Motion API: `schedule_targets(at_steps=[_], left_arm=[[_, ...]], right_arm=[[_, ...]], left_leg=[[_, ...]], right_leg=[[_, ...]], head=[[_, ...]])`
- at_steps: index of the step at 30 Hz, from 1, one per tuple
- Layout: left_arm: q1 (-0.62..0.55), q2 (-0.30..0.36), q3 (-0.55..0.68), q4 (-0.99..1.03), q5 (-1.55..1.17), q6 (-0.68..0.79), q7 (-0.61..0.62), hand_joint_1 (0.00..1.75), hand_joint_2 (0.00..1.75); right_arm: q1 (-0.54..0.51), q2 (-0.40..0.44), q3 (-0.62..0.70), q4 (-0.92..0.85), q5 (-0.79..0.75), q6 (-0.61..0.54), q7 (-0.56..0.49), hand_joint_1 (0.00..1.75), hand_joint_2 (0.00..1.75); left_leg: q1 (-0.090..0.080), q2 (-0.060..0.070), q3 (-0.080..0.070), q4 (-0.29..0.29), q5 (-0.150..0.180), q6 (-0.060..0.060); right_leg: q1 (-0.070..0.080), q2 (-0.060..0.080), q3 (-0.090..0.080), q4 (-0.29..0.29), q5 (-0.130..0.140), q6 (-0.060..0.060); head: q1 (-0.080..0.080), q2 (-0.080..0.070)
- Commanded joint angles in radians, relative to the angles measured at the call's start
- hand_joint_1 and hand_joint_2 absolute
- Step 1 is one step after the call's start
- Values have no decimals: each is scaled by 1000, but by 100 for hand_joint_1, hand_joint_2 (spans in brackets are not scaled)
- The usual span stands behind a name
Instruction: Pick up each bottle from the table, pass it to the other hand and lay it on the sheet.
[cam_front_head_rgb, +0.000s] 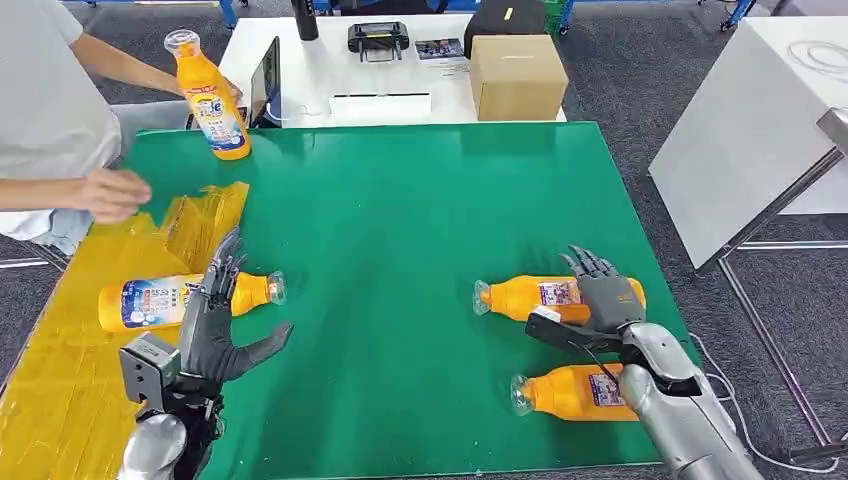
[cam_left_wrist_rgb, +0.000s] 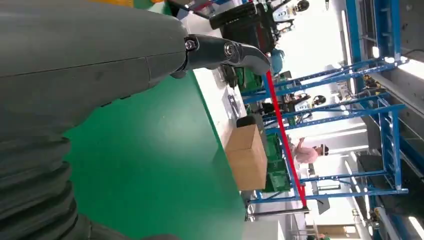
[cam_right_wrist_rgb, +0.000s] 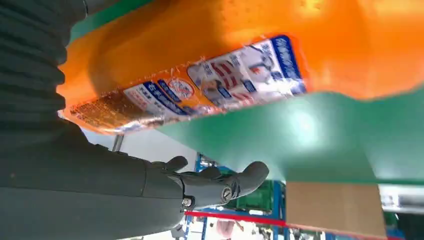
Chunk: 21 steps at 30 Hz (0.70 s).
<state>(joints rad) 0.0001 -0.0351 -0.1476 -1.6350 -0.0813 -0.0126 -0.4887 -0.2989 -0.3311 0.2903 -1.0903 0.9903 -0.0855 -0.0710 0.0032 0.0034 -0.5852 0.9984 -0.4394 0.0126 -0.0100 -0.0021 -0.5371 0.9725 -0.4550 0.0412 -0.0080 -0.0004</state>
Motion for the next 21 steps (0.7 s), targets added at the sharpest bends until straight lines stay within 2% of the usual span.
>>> schedule_targets(at_steps=[1,10,13,21], left_arm=[[-32,-3,-14,62,6,-5,2,0,175],[-33,-5,-3,80,10,-10,2,0,175],[-28,-5,0,81,11,-11,3,0,175],[-37,-4,-5,93,16,-18,8,0,175]], right_arm=[[-77,-13,58,125,3,14,7,0,175],[-129,-78,123,171,5,112,43,0,175],[-134,-105,143,163,0,146,57,0,175],[-154,-115,177,202,3,182,78,0,175]], left_leg=[[1,0,4,-1,-1,0],[0,-1,1,-1,0,0],[1,0,5,-1,-1,0],[0,-1,3,-1,0,0]], right_leg=[[1,0,4,-2,0,-1],[0,0,1,-1,0,0],[1,1,6,-2,0,-1],[0,0,3,-2,0,-1]], head=[[0,0],[0,0],[0,0],[0,0]])
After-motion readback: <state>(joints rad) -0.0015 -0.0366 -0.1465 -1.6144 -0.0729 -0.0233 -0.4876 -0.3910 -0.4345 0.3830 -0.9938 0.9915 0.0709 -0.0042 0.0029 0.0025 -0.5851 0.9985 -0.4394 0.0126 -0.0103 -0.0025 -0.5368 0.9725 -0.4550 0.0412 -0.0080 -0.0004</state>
